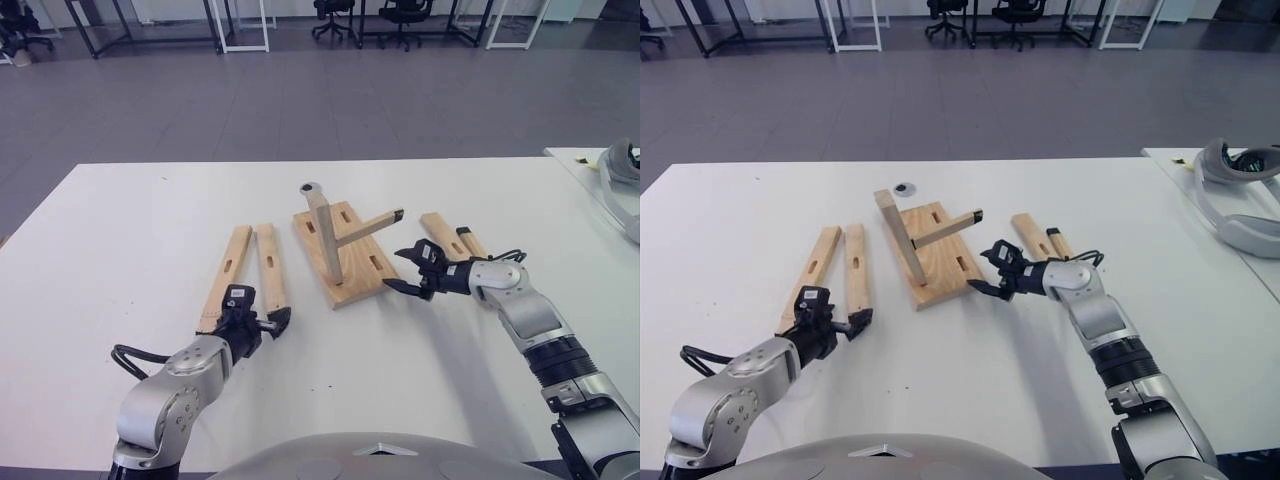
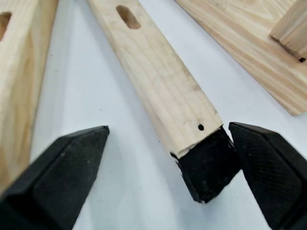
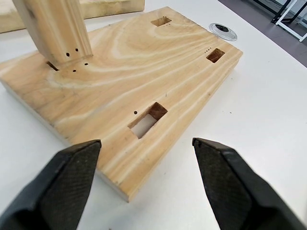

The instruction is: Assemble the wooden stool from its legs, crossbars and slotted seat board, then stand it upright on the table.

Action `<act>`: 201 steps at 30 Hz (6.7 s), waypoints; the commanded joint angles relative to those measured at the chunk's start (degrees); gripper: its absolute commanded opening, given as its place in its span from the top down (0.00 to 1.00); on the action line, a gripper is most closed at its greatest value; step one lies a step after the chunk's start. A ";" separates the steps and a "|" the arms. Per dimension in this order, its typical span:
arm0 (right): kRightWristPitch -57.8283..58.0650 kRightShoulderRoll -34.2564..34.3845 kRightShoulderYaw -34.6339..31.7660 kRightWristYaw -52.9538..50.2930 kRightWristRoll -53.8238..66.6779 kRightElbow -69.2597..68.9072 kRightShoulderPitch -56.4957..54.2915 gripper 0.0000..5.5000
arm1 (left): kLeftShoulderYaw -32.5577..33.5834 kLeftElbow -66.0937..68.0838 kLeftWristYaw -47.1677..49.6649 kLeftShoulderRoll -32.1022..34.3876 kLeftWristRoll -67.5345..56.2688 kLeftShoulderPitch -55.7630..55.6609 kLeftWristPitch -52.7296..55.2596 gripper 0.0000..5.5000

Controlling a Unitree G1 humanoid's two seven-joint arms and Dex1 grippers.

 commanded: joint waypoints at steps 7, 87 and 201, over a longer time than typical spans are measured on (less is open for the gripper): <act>1.92 0.89 2.86 -0.28 -2.85 2.33 1.86 0.35 | 2.36 -3.12 1.95 -1.29 1.82 -3.16 3.60 0.52; 5.30 7.24 -18.72 -15.43 7.21 7.60 -7.31 0.35 | -3.89 -6.85 -10.98 3.90 13.99 24.46 -18.81 0.51; 32.65 16.64 -43.40 -49.22 45.90 -17.36 -9.34 0.82 | 1.36 -10.11 -7.99 0.50 7.70 -38.38 -14.94 0.24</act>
